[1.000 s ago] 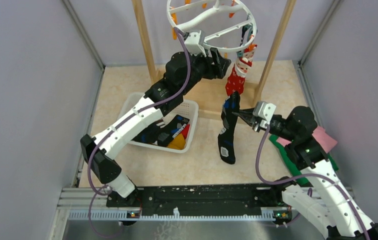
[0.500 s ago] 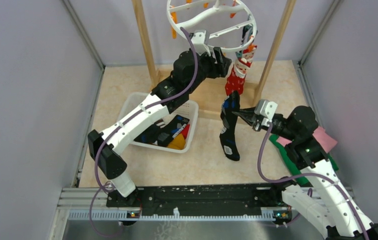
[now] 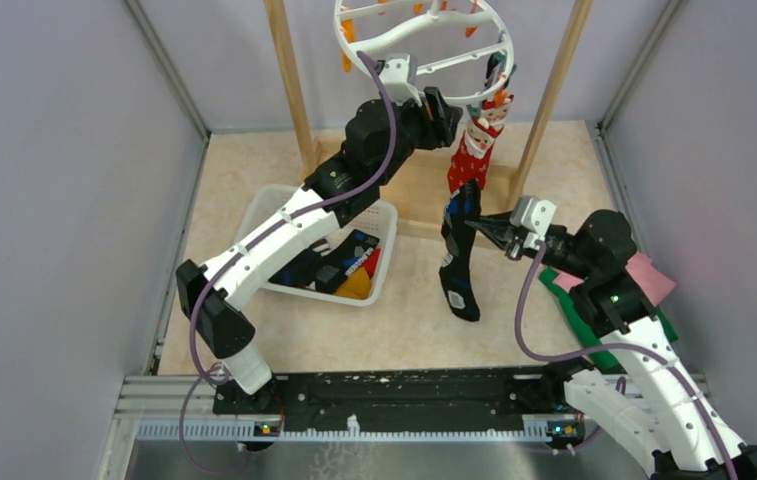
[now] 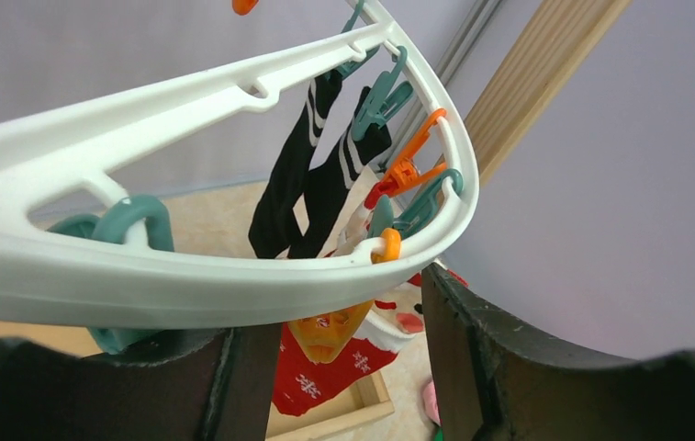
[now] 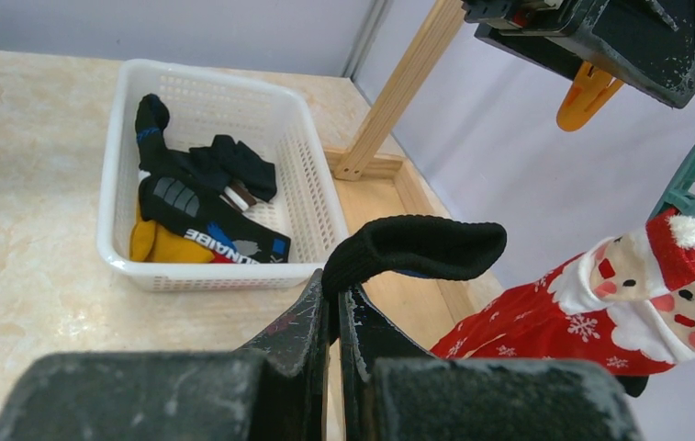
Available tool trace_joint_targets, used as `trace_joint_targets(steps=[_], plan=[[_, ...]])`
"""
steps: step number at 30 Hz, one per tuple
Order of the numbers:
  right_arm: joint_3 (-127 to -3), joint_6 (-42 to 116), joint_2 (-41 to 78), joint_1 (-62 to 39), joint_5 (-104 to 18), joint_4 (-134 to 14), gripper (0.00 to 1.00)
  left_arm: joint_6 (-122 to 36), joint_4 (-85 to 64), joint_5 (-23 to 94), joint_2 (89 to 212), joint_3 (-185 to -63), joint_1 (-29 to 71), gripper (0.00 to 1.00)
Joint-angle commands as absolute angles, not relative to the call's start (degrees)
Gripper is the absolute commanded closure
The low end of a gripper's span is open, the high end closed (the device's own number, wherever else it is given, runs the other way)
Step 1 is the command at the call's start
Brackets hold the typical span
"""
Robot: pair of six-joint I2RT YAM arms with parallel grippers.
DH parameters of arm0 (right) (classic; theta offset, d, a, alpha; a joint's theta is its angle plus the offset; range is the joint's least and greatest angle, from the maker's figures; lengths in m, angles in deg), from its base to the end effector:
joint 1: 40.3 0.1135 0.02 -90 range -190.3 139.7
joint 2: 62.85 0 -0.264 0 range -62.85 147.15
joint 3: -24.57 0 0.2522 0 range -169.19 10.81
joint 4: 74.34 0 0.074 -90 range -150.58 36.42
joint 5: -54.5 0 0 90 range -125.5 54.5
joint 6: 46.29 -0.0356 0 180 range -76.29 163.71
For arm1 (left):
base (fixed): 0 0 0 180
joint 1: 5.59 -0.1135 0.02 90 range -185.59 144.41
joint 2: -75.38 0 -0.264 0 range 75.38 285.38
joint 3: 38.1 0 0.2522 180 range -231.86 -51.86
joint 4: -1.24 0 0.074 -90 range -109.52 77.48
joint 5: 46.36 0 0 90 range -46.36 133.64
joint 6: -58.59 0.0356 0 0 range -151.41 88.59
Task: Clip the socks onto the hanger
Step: Open the clamp at the hanger.
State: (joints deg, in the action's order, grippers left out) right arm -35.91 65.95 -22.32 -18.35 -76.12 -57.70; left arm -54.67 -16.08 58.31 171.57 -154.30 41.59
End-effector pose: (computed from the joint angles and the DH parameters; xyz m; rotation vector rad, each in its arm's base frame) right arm 0.1372 0.0803 0.3769 -1.0676 1.1247 0.5304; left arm 0.2743 -0.2827 0.4673 0.1176 1.5733 -0.7806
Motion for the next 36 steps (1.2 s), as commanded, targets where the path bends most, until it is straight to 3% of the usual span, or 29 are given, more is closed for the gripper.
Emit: trace_joint_targets(steps=[1, 3, 6, 12, 20, 36], plan=[[-37.64, 64.89, -22.18, -19.03, -77.07, -60.16, 1.0, -52.89, -11.44, 59.68, 171.27, -156.19, 41.87, 0.41], [-37.62, 64.86, -22.1, -19.06, -77.07, -60.16, 1.0, -52.7, -11.0, 59.84, 171.36, -156.27, 41.87, 0.43], [-37.62, 64.89, -22.07, -19.19, -77.08, -60.14, 1.0, -52.43, -10.94, 60.11, 171.36, -156.45, 41.87, 0.55], [-37.53, 64.78, -21.82, -19.3, -77.32, -60.16, 1.0, -52.19, -11.45, 59.67, 171.38, -156.8, 41.87, 0.64], [-37.73, 65.16, -20.53, -19.43, -77.92, -60.15, 1.0, -52.51, -10.88, 58.85, 171.1, -156.95, 41.87, 0.96], [-50.45, 72.92, -7.7, -19.43, -72.86, -57.17, 1.0, -56.31, -17.89, 64.37, 172.07, -160.57, 43.28, 1.0]])
